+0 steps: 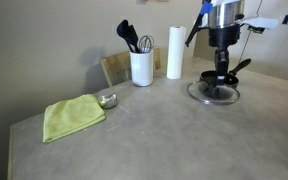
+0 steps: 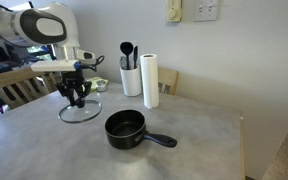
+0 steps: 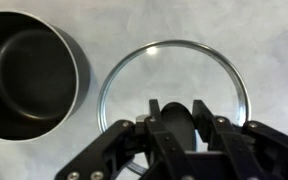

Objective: Take the lid on the pot and put it on the table

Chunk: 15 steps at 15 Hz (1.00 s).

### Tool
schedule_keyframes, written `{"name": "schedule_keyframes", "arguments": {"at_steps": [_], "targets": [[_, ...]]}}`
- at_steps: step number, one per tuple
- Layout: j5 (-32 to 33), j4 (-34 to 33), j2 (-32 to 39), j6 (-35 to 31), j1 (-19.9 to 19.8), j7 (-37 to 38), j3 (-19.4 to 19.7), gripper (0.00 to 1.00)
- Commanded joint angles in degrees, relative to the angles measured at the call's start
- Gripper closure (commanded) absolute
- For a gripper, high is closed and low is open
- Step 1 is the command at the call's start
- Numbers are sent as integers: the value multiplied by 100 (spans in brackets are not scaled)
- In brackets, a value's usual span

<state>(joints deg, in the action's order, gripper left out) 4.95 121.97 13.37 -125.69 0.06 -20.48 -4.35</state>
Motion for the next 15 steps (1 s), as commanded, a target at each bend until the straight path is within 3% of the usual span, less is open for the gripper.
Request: {"name": "schedule_keyframes", "arguments": {"at_steps": [1,4,8,12,15], "targets": [[26,812,-329,-1025,244,600,-77,88],[174,1231,-162,-2380,457,1391,-35,88],[1087,1567,77,-3635,864,2903,365,88],[2067,1580,269,-3750,1432,4069,1008,88],[2362,1538,366,-3484,1549,4424,1075,88]]}}
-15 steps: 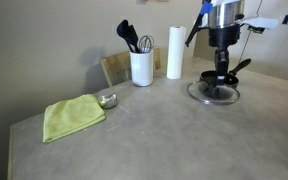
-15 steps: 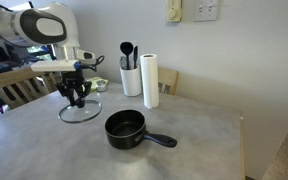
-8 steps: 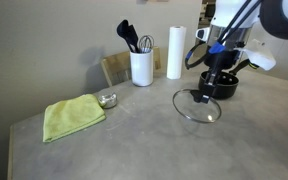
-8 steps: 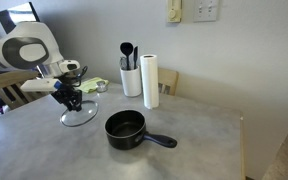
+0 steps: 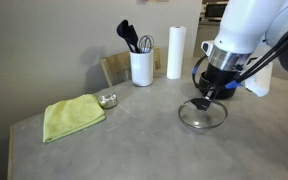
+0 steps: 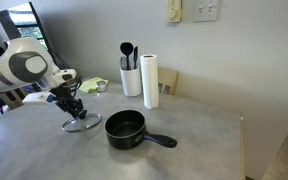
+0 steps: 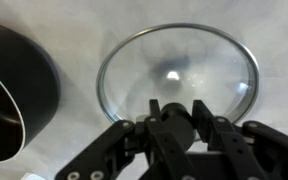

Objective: Take the lid on the pot and put it on the table

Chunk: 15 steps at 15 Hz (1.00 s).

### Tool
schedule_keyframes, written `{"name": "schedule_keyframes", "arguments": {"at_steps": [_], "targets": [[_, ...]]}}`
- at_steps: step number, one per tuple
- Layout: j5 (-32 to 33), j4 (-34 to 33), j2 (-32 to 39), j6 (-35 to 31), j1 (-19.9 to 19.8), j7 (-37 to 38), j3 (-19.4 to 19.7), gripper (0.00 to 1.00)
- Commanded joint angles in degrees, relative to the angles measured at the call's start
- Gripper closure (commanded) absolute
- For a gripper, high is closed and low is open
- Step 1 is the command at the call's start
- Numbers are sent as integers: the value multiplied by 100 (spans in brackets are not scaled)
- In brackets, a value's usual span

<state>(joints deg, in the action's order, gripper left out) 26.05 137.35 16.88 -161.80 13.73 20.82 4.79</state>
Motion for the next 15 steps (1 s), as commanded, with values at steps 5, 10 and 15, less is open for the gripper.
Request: {"name": "schedule_keyframes", "arguments": {"at_steps": [5,10,15], "targets": [[193,14,85,288,285,606,164,88],[-194,-12,56,761,203,401,47,88],[-429,-132,-151,1130,-20,174,63,39]]}}
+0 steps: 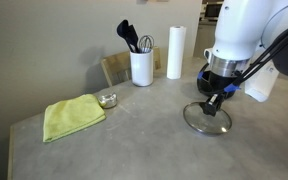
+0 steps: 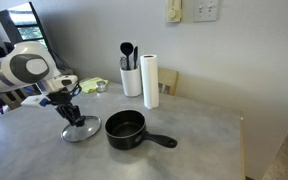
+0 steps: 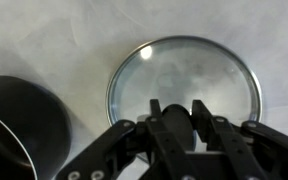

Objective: Take the lid on the pot and put it on the table

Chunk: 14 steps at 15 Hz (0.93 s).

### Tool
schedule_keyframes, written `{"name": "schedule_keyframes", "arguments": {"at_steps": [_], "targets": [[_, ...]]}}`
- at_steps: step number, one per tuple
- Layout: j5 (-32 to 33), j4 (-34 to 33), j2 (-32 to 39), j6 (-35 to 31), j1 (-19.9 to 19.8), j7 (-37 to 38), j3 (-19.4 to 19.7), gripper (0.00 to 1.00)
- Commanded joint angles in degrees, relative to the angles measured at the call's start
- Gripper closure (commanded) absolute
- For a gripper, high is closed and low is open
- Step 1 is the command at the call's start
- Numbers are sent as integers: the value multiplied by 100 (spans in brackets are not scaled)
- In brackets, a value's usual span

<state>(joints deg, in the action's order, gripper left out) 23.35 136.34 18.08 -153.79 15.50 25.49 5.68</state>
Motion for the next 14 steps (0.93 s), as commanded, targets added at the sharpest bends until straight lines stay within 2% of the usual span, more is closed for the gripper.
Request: {"name": "schedule_keyframes", "arguments": {"at_steps": [1,6,8,11,12,14], "targets": [[-250,-44,-365,461,-273,-411,-67,35],[-1267,-144,-1274,1197,-798,-1708,-422,2],[-1695,-298,-1613,1666,-934,-2224,-511,0],[-1821,-627,-1941,2436,-1025,-2501,-528,0],[-1636,-487,-1800,2031,-1011,-2192,-561,0],[-1694,-594,-1974,2326,-1036,-2313,-563,0]]}}
